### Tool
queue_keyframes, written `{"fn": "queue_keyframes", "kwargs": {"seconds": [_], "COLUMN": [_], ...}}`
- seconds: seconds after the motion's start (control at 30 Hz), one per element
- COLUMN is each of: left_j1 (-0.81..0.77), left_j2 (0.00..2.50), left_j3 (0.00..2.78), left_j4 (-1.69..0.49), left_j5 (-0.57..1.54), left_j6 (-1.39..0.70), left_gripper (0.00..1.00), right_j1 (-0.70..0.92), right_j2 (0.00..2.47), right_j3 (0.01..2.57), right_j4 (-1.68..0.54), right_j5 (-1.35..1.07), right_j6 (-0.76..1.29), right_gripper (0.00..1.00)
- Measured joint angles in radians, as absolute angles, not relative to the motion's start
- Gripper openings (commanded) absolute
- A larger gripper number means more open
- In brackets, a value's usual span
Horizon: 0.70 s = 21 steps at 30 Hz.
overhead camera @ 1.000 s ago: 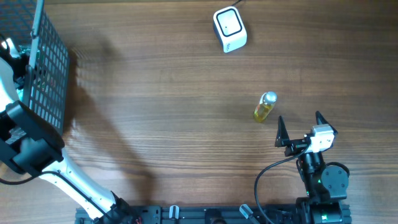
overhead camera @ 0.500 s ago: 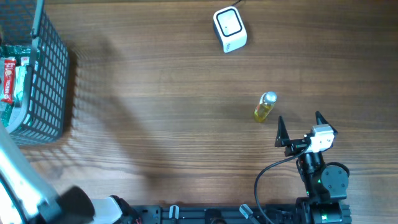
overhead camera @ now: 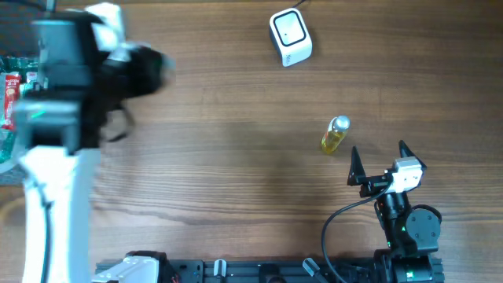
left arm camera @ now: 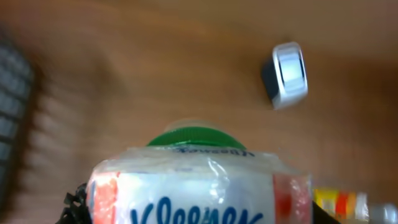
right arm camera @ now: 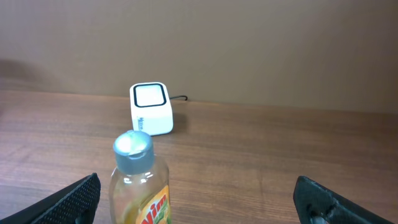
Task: Scan the item barcode
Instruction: 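Carry the Kleenex pack with the left gripper beside the oil bottle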
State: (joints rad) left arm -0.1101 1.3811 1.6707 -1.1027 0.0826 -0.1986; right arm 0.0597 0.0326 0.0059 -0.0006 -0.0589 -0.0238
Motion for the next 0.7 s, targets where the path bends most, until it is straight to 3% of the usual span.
{"fn": "queue_keyframes", "kwargs": {"seconds": [0.2, 0.43, 0.7], "left_j1": [-0.435, -0.704, -0.778], "left_j2": [1.464, 1.690, 1.792], "left_j3": [1.340, 1.305, 1.302], "left_j4": [-0.823, -0.686, -0.548], "left_j5": [0.050, -0.028, -0.084], "left_j6": [-0.302, -0.357, -0.381], "left_gripper": [0.44, 0.45, 0.46], "right_j1": [0.060, 0.060, 0.060], "right_j2": [0.033, 0.033, 0.033], "right_j3": [0.006, 0.006, 0.006], "right_j4": [-0.001, -0.001, -0.001], "right_j5": [-0.059, -0.059, -0.059], "right_j6": [-0.024, -0.024, -0.024], "right_gripper": [1.00, 1.00, 1.00]}}
